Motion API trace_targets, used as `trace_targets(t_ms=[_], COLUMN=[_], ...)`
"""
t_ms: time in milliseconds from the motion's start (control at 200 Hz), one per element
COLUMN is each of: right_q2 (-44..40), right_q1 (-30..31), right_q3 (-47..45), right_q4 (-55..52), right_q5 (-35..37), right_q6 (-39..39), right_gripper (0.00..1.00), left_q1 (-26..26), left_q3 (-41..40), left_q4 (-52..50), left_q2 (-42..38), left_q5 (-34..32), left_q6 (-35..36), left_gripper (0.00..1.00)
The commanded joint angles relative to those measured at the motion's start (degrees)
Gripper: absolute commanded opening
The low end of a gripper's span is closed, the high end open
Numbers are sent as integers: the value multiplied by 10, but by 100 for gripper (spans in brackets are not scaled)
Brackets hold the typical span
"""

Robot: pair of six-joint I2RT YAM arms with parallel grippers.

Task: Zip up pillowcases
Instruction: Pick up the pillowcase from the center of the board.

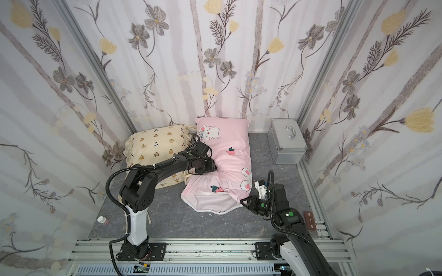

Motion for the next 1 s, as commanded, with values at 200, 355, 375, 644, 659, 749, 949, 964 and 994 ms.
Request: trace_targets(t_ms=[200,355,375,644,659,749,949,964,994], right_q2=[3,-4,-4,21,22,26,54,55,58], right_q1=[-9,-8,-9,-10,-11,-11,-13,-13,-13], right_q3=[3,-9,-11,-39,-39,-41,-57,-58,-61], right_q4=[25,98,113,279,287,331,446,452,465], right_q5=[3,-52,-58,-116,-117,-121,-130,-129,-128], right_q6=[27,71,79,162,167,194,263,266,273], right_gripper=[0,0,0,0,0,0,0,0,0], left_q1=[8,-17,-21,-121,-125,-147,-158,-160,-164], left_q3=[-12,-22,-32,-154,-161,-194,-264,-267,-269], left_q4=[28,-7,-9,159,170,218,353,357,364], left_q2=[-78,-186,-200,-316,-318,-330,-333,-332,-330], left_q5=[-72,-65,-56,110,114,109,128,129,128], left_q6=[2,8,4,-162,-170,-205,-294,-297,-301], left_gripper=[80,84,84,75,75,72,58,58,56])
